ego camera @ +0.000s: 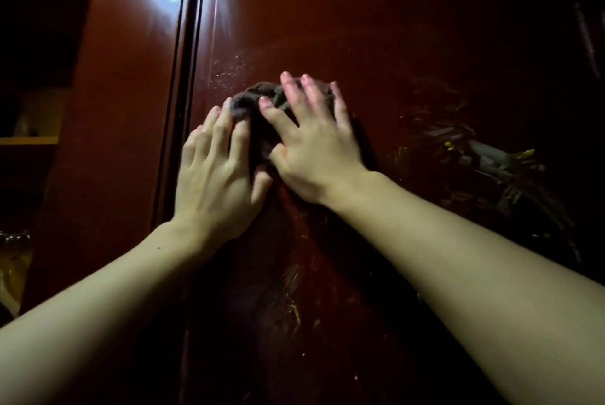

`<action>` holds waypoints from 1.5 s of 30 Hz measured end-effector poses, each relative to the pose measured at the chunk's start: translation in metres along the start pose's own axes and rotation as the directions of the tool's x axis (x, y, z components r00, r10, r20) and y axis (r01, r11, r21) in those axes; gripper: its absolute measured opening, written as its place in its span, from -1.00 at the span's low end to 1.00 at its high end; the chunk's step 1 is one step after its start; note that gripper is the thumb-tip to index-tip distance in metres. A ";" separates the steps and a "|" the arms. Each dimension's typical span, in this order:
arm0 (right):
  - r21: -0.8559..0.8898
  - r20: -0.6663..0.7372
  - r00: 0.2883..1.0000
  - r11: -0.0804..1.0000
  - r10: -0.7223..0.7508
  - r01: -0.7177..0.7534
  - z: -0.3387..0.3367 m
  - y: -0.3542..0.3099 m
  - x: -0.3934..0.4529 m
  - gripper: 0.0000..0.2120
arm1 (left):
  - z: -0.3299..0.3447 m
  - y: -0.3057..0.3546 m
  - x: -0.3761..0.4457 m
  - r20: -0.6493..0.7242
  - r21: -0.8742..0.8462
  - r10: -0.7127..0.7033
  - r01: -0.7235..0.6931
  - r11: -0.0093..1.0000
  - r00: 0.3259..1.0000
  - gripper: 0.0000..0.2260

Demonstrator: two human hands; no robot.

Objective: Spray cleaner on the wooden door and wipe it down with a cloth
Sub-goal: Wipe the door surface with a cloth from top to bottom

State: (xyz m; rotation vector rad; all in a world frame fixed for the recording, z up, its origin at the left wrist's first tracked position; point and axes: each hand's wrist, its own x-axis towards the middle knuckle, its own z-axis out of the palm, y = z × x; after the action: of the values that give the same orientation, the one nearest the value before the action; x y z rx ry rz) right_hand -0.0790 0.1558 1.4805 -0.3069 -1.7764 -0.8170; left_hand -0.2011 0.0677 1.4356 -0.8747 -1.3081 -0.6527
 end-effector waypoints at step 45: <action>0.048 0.093 0.805 0.805 0.586 -0.591 -0.033 0.200 -0.109 -0.29 | 0.003 0.129 0.060 0.133 -0.028 -0.320 0.327 0.945 0.938 -0.40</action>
State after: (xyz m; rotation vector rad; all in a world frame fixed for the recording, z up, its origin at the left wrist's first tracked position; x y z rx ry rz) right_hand 0.0996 0.2999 1.4610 -0.8048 -1.6304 -0.2885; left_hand -0.0866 0.1436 1.4718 -0.7559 -1.5748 -0.9023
